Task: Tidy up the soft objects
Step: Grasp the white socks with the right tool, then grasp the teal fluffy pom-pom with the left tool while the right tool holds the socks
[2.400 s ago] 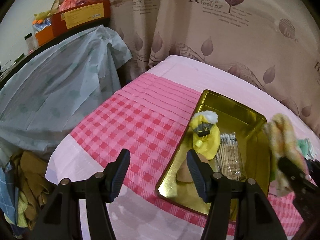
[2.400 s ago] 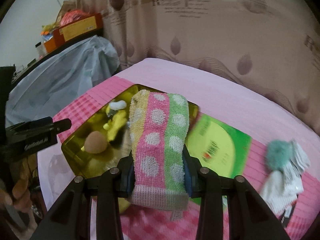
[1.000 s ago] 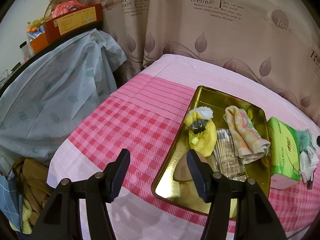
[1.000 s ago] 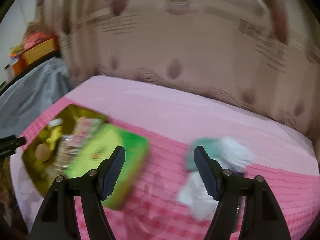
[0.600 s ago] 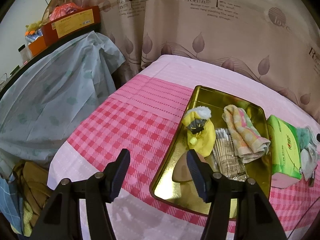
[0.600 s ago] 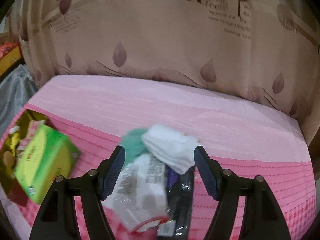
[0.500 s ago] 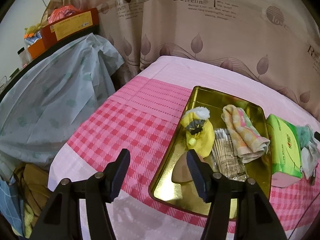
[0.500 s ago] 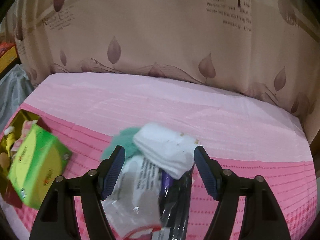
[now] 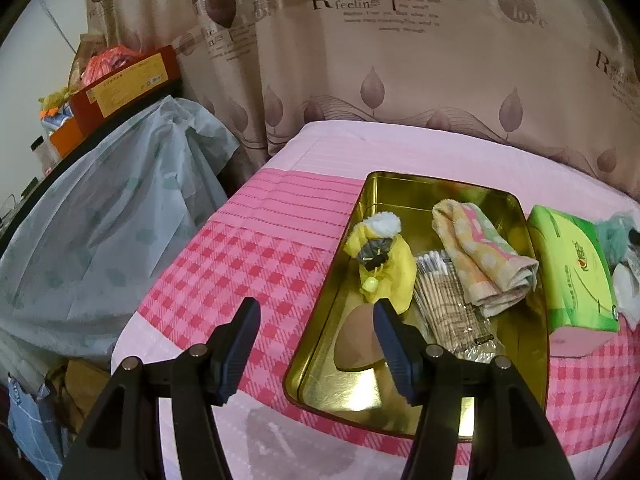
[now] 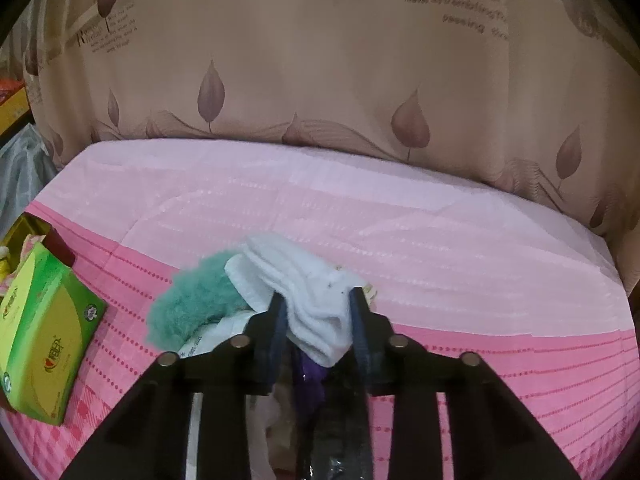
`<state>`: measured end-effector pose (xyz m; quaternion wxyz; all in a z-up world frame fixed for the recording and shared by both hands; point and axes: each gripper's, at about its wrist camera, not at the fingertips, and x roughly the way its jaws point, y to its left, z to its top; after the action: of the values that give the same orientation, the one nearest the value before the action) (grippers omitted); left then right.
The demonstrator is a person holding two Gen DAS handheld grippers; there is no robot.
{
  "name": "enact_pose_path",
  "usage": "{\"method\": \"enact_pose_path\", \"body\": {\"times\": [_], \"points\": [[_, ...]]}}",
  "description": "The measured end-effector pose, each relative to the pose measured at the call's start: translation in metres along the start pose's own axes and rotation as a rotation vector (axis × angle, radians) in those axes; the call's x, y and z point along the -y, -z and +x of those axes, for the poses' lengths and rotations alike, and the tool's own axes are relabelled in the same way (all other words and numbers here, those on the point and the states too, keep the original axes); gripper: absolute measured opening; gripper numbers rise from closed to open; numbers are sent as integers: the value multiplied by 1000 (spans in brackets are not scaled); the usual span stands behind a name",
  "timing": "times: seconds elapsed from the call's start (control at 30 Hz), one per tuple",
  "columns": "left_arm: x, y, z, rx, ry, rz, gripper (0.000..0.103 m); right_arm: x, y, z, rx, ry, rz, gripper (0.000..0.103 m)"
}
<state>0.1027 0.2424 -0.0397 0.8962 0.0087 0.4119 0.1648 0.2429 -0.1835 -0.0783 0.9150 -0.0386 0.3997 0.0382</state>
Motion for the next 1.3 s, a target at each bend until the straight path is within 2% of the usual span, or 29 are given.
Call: {"method": "enact_pose_path", "body": {"times": [0.07,0.2,0.3,0.43,0.57,0.77,0.9,1.0,1.17,1.3], "points": [[3,0,-1,5,-3,10,60,4,1,-8,17,-1,15,21],[10,1,-5,17,-3,29,60,16,5,-30,59,9,39,20],[20,0,-16,38,33,44,60,27,13,-49,94,47,53,20],[47,-6,-32,44,152,45,60,40,33,-66,111,119,48,20],[96,-17,-48,60,242,117,60,57,57,-67,76,149,59,20],[183,-40,-62,54,396,236,62,77,87,-59,39,137,127,20],[243,-51,-59,24,459,316,63,77,91,-58,46,111,134,20],[282,-61,-45,-24,495,359,63,71,93,-52,17,93,120,20],[324,-72,-14,-129,526,358,63,63,93,-52,14,86,80,20],[352,-76,6,-185,548,363,63,66,92,-50,2,59,98,20]]}}
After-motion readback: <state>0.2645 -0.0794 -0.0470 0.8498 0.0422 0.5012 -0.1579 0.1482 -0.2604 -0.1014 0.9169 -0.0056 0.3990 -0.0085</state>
